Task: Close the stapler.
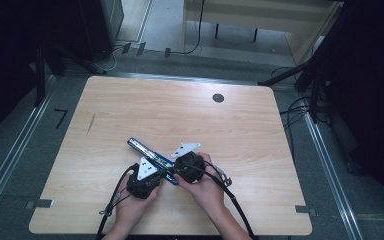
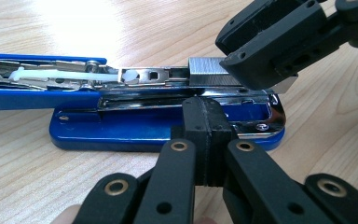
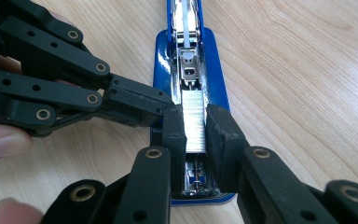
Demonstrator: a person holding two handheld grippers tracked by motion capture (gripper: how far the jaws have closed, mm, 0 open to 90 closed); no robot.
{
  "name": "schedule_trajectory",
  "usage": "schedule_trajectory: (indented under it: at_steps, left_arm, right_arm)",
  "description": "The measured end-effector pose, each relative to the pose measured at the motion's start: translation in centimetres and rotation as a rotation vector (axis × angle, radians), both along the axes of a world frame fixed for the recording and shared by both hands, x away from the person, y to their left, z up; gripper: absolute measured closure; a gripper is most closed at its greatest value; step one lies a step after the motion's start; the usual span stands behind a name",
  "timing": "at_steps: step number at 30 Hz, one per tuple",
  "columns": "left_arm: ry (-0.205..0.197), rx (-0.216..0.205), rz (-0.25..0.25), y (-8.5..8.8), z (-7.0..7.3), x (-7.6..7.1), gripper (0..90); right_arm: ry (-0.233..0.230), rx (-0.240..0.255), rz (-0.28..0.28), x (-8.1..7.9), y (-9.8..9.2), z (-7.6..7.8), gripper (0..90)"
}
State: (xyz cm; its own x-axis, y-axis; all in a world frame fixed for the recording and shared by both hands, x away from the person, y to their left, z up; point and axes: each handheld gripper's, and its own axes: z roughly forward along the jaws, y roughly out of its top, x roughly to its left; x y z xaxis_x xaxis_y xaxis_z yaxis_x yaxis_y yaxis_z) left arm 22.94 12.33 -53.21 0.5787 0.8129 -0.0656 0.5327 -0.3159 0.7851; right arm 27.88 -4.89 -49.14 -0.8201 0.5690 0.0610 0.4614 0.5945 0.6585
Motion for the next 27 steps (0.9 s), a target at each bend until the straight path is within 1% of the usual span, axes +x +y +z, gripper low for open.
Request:
schedule_trajectory:
  at_steps: [7, 8, 11, 16, 17, 19, 20, 21, 23, 26, 27]
  left_arm:
    - [0.000, 0.000, 0.001, 0.0, 0.0, 0.0, 90.0]
    - [0.000, 0.000, 0.000, 0.0, 0.0, 0.0, 90.0]
    - [0.000, 0.000, 0.000, 0.0, 0.0, 0.0, 90.0]
    - [0.000, 0.000, 0.000, 0.0, 0.0, 0.0, 90.0]
    - [-0.001, 0.000, 0.001, 0.0, 0.0, 0.0, 90.0]
    - [0.000, 0.000, 0.001, 0.0, 0.0, 0.0, 90.0]
    - [-0.001, 0.001, 0.000, 0.0, 0.0, 0.0, 90.0]
    - [-0.001, 0.001, 0.000, 0.0, 0.0, 0.0, 90.0]
    - [-0.001, 0.000, 0.000, 0.0, 0.0, 0.0, 90.0]
    - [0.001, -0.001, -0.001, 0.0, 0.0, 0.0, 90.0]
    - [0.001, -0.002, 0.000, 0.0, 0.0, 0.0, 90.0]
  right_arm:
    - [-0.003, -0.009, -0.005, 0.0, 0.0, -0.1, 76.7]
    - [0.003, -0.013, -0.008, 0.0, 0.1, -0.2, 76.5]
    - [-0.004, -0.021, -0.004, 0.0, 0.1, -0.4, 76.3]
    - [0.000, 0.002, -0.012, -0.1, 0.0, -0.2, 76.7]
    - [-0.011, 0.015, -0.010, -0.1, -0.1, -0.1, 78.5]
    - [-0.016, 0.020, -0.013, -0.1, -0.1, -0.1, 80.2]
    - [-0.026, 0.036, -0.017, -0.2, 0.0, 0.1, 84.5]
    - [-0.026, 0.036, -0.017, -0.2, 0.0, 0.1, 84.5]
    - [-0.029, 0.052, -0.018, -0.1, 0.1, 0.1, 87.9]
    - [-0.035, 0.051, -0.015, 0.2, 0.7, -0.1, 89.5]
    - [-0.037, 0.045, -0.014, 0.3, 1.2, -0.3, 90.0]
